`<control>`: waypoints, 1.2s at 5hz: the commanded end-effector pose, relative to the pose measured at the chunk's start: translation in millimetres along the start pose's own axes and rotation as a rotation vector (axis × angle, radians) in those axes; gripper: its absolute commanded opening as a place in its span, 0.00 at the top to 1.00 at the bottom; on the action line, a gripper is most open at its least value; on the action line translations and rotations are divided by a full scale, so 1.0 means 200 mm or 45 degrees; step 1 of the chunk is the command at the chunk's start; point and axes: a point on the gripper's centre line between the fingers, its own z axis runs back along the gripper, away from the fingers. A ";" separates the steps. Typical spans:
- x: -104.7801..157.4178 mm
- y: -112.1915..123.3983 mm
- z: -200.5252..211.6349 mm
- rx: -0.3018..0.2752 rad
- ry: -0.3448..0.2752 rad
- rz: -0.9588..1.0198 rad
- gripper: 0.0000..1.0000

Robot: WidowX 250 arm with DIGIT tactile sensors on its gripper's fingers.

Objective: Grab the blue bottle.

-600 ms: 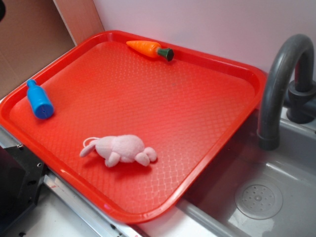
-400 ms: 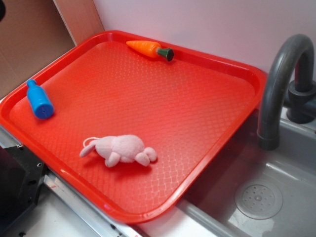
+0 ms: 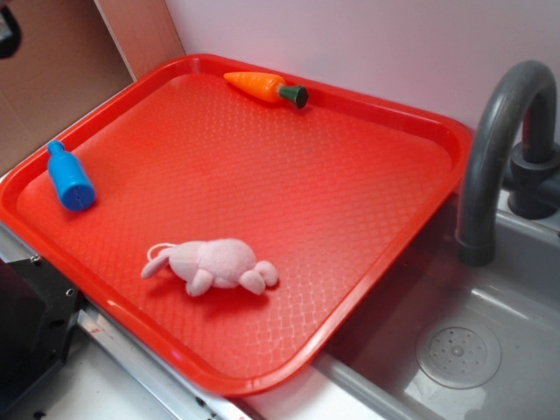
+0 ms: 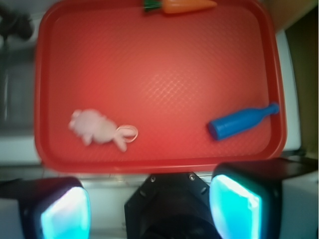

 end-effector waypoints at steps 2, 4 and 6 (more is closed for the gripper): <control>0.10 0.33 -0.37 0.296 -0.107 0.891 0.00; 0.17 0.40 -0.55 0.463 -0.189 0.942 0.00; 0.19 0.48 -0.72 0.481 -0.255 0.941 0.00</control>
